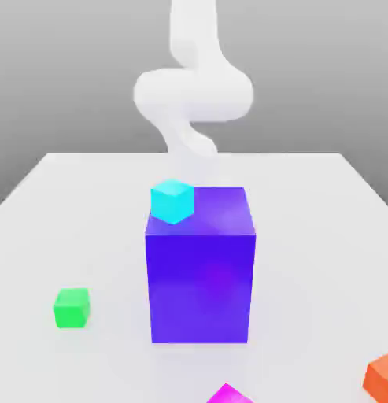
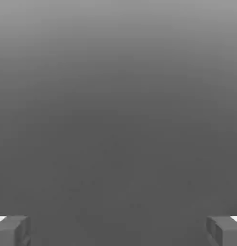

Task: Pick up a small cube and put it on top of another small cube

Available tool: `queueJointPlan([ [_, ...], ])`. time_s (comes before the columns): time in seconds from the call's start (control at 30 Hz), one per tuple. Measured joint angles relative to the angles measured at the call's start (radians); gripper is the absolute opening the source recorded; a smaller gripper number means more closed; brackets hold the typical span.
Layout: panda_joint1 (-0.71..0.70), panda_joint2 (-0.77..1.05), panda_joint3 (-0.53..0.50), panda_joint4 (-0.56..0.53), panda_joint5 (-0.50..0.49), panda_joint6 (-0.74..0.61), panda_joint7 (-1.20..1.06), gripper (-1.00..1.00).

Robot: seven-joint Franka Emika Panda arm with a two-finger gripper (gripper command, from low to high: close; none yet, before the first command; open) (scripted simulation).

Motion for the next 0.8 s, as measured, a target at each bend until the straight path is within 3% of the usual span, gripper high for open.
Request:
queueJointPlan([
  [0.4,0.165,0.442,-0.124,0.006,0.127,0.121,-0.372,0.0],
  [0.8,0.2,0.868,-0.116,0.009,0.177,0.248,-0.686,0.0],
])
